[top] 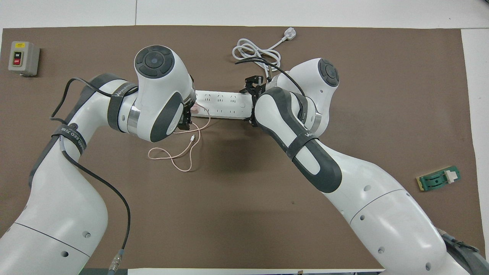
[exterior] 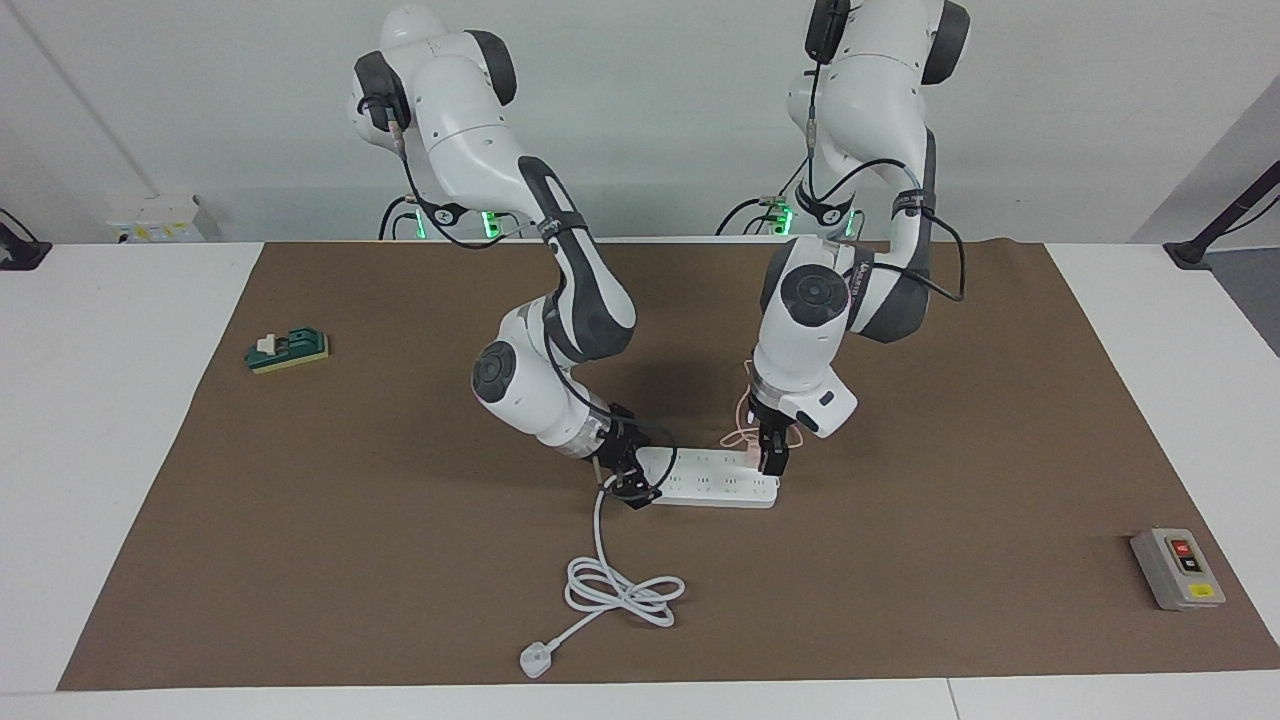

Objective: Unplug charger and place it aside
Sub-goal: 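Hold the power strip with the right gripper while the left gripper grasps the charger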

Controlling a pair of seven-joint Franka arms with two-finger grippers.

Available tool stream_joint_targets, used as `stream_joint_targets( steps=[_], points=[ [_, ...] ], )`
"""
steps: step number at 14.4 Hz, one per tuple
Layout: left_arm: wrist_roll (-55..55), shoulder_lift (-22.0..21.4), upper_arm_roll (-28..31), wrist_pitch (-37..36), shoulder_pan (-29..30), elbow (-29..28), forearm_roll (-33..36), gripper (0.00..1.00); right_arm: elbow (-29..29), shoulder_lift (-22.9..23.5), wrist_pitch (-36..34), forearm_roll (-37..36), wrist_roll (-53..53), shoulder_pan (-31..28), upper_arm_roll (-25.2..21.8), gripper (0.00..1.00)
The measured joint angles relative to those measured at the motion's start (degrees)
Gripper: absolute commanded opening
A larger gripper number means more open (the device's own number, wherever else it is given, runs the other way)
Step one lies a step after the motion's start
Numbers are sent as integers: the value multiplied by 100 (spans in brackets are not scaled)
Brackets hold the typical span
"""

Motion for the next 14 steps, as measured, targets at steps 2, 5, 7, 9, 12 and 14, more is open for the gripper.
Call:
stream_joint_targets(
  steps=[2,5,7,9,12,14],
  points=[
    [0,13,0,1,2,-12,31,93,39,41,25,0,-19,1,0,100],
    [0,42,0,1,3,-27,39,90,41,43,28,10,-24,4,0,100],
    [1,44,0,1,2,-27,41,87,39,48,28,153,-25,4,-2,100],
    [3,51,-1,2,2,-28,42,78,40,54,57,251,-35,21,4,100],
    [4,122,-1,17,3,-4,44,69,42,61,174,285,-35,91,10,100],
    [4,192,0,30,3,44,50,53,44,73,199,289,-35,103,10,80]
  ],
)
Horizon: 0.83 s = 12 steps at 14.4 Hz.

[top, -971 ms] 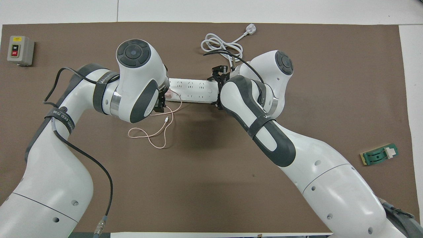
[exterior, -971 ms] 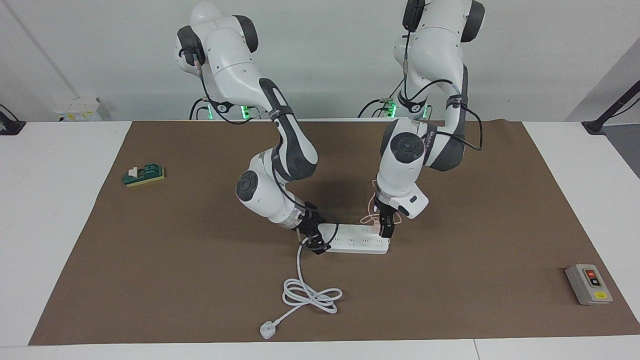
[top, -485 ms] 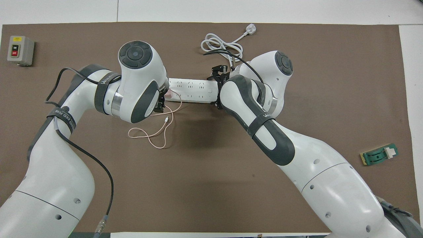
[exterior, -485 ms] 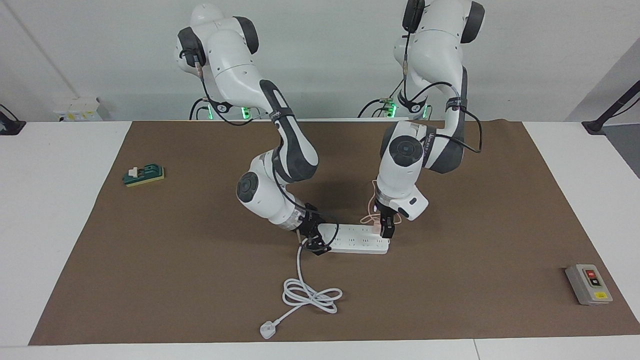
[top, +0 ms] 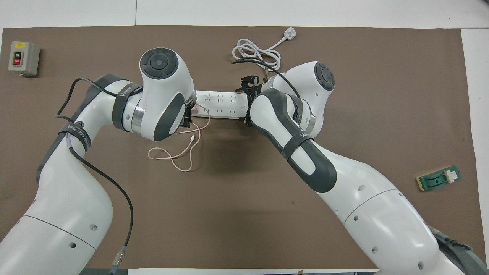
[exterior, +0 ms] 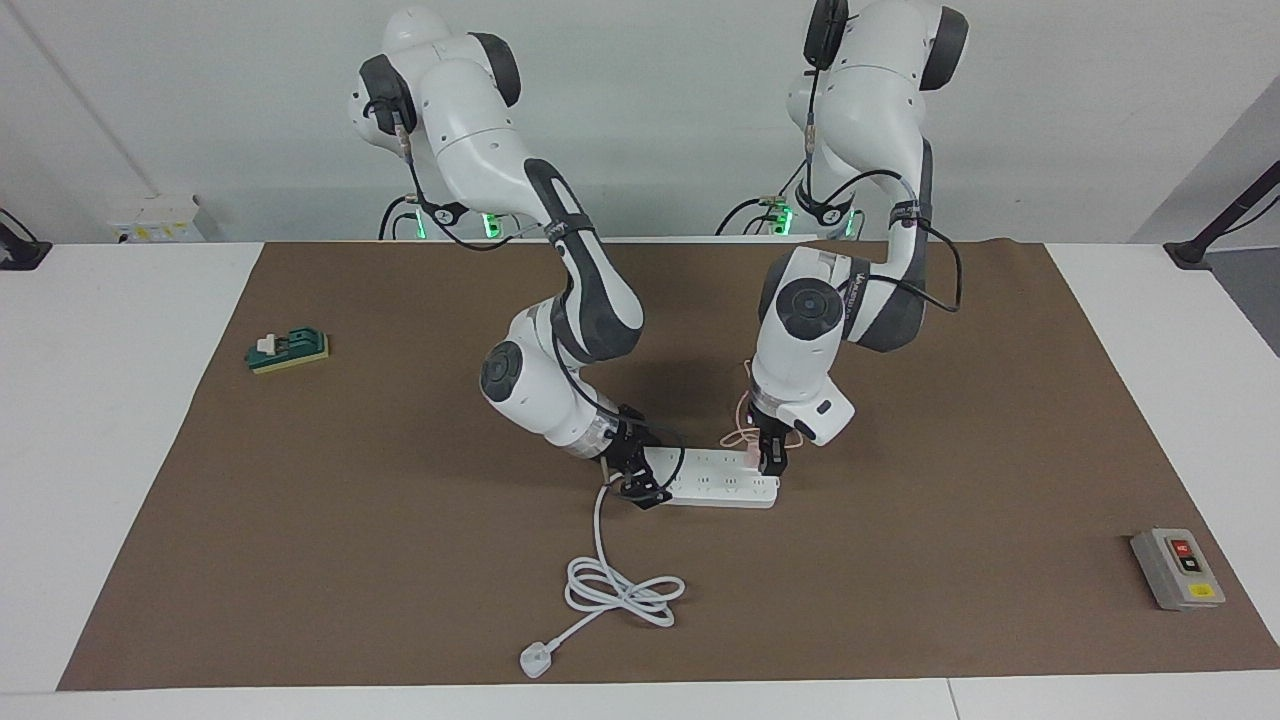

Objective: Unplug charger and place it aside
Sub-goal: 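Hold the power strip with the right gripper while the left gripper grasps the charger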

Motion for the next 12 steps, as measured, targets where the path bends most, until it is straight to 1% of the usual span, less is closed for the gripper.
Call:
stream_joint_targets(
  steps=[1,2,3,4,5,6,12],
  points=[
    [0,30,0,9,0,10,3,39,-3,-10,-15,9,5,-2,-3,62],
    [0,55,0,20,0,16,6,22,-6,-11,-22,22,9,-6,-3,47],
    [0,71,2,55,0,30,15,7,-7,-11,-22,34,5,-6,-3,36],
    [0,87,8,103,2,56,26,0,-10,-10,-25,60,0,-7,-6,21],
    [3,90,7,97,3,63,31,0,-18,-10,-29,122,-42,-8,-13,3],
    [26,90,3,97,3,64,44,0,-24,-9,-41,185,-101,-15,-16,0],
    [75,91,-5,89,3,72,70,0,-35,-7,-53,283,-186,-24,-21,0]
  ],
)
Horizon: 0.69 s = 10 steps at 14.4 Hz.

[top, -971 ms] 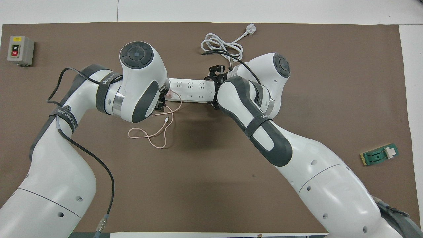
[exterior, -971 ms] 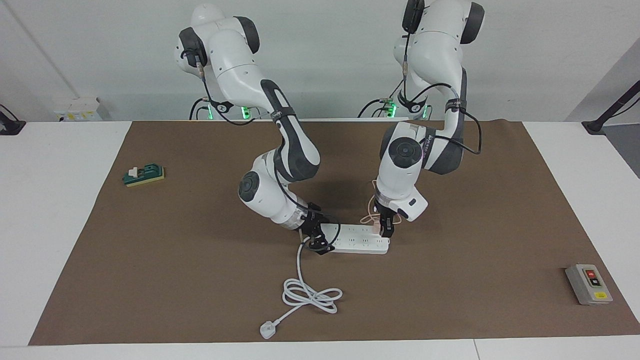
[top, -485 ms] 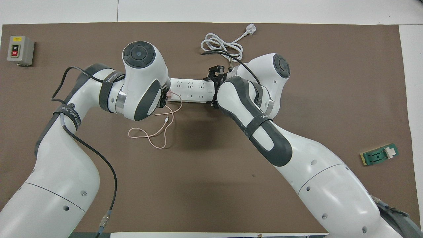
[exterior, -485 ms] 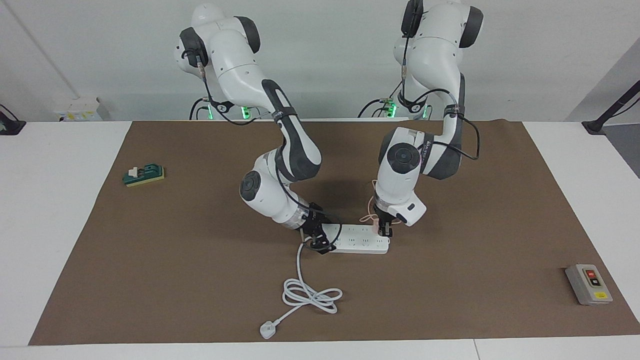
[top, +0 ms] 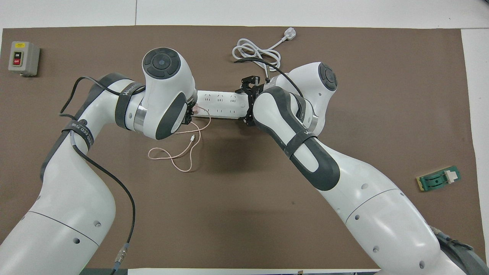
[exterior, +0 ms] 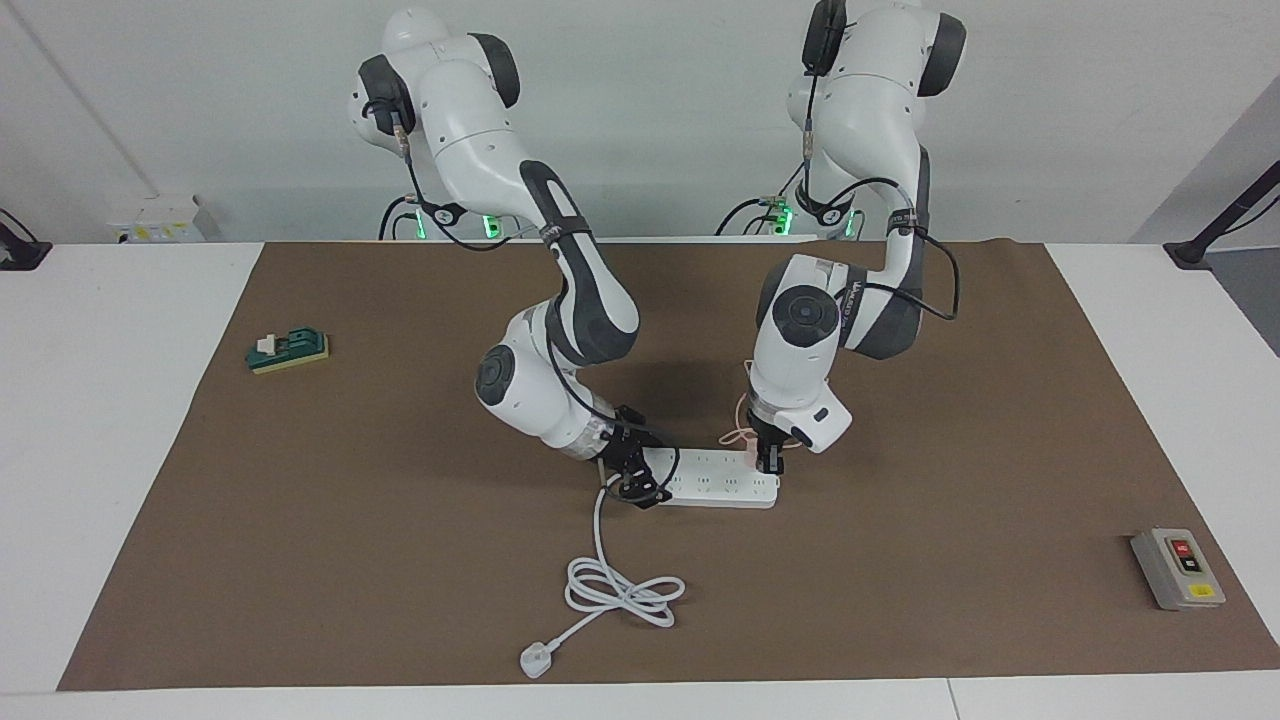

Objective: Unplug charger and place it aside
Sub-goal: 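Hold the power strip with the right gripper while the left gripper grasps the charger, then pull the pink charger out of the strip with the left gripper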

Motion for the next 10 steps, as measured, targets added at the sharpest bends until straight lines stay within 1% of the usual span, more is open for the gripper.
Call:
stream_joint_targets(
  steps=[4,5,8,10],
  points=[
    [36,12,-1,-57,0,46,2,0,-2,0,1,4,-6,0,-1,0],
    [108,16,-1,-183,0,135,3,0,-2,0,4,5,-13,1,-1,0],
    [483,-24,23,-1019,8,635,41,0,-3,0,4,6,-19,1,-1,0],
    [871,-176,42,-1577,20,904,46,0,-4,-1,5,7,-20,1,-1,0]
  ],
)
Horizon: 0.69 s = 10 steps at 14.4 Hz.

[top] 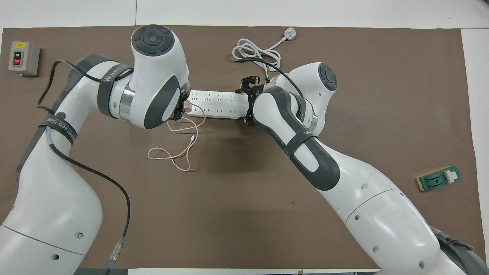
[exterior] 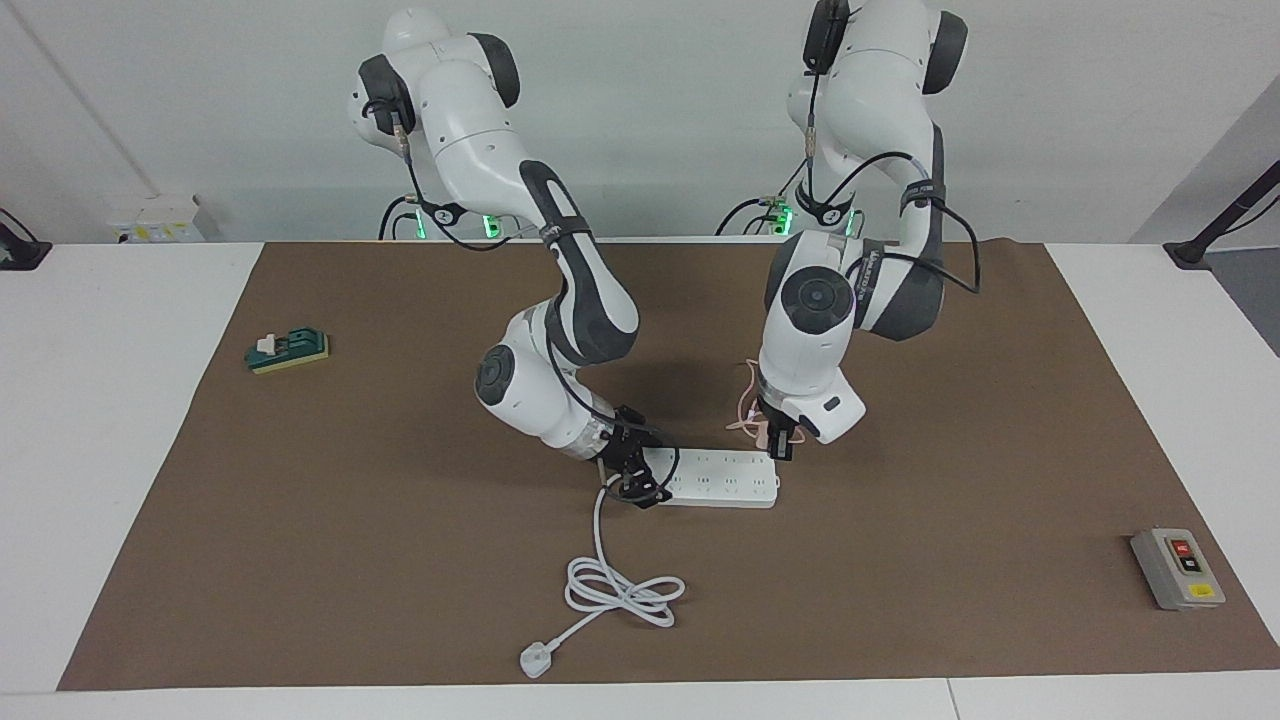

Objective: Unplug charger and place it aside
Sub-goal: 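Pull the pink charger out of the strip with the left gripper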

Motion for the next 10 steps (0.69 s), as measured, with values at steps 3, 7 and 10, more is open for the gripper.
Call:
stream_joint_targets(
  steps=[3,7,10],
  points=[
    [750,-438,31,-591,46,109,2,0,0,0,0,0,-1,0,0,0],
    [2289,-856,56,-1381,203,101,84,0,-1,1,1,2,-38,0,0,100],
    [3586,-1011,71,-2029,331,66,606,0,8,40,59,2,-323,18,8,100]
  ],
)
